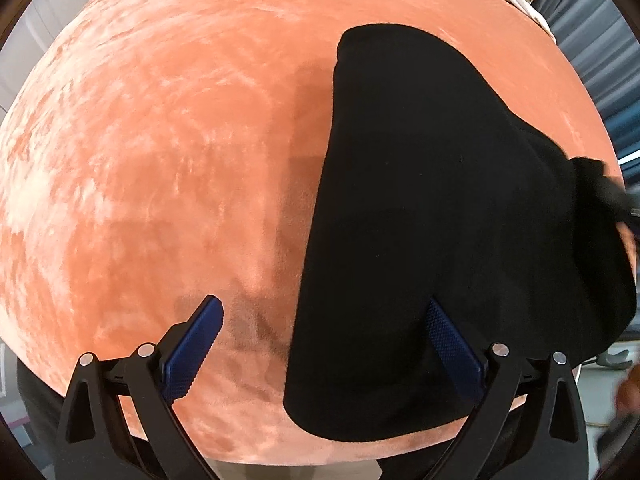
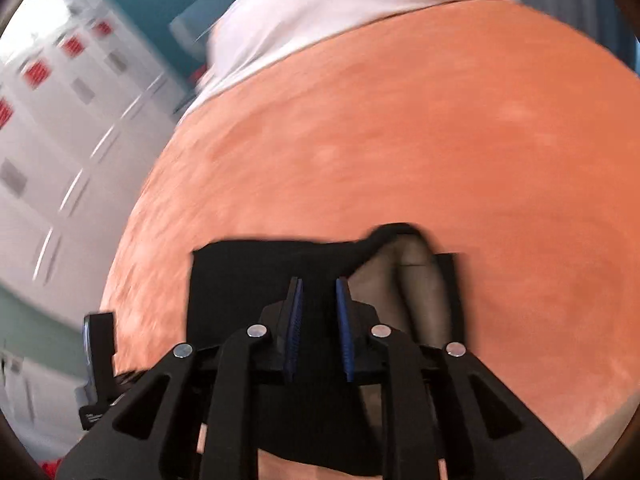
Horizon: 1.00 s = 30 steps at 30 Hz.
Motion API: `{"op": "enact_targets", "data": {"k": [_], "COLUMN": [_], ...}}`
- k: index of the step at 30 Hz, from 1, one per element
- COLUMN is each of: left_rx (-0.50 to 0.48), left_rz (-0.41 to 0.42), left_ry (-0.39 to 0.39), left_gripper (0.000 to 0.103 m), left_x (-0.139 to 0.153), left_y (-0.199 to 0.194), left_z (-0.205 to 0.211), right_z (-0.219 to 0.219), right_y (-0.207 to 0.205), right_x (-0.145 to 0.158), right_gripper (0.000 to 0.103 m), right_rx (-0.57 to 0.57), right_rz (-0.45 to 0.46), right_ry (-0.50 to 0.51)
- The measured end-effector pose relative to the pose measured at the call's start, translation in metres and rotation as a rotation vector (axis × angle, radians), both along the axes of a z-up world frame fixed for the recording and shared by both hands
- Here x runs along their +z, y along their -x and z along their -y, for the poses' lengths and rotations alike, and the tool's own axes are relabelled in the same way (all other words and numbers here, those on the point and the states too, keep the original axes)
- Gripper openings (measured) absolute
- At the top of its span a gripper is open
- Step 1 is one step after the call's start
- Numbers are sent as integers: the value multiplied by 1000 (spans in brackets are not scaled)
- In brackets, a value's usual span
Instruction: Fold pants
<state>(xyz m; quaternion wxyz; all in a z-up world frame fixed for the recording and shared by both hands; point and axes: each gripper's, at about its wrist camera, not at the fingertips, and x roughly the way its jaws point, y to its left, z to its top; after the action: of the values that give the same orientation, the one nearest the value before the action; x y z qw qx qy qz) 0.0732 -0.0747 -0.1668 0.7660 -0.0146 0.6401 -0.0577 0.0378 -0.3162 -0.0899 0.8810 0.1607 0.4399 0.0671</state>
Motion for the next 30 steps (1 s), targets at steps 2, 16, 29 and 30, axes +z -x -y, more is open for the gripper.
{"op": "enact_targets", "data": {"k": [2,16,29,30], "left_rx": [-11,-28,92,104], "left_rz": [-9,28,88,88], "left_ry": [18,-14,-9,-18], "left_gripper": [98,98,98,98], "left_x": [2,6,46,48], "left_y": [-3,6,30,32], "left_z": [0,-2,-81,-88], "right_z": [8,-23,-36,-50], "right_y": [-23,42,36,25], "right_x": [-37,14,34,38], "right_gripper": [20,26,7,7], "right_rx": [-24,38,-52,3], "right_rz": [-106,47,37,29], "right_ry": [121,-69,-55,-45]}}
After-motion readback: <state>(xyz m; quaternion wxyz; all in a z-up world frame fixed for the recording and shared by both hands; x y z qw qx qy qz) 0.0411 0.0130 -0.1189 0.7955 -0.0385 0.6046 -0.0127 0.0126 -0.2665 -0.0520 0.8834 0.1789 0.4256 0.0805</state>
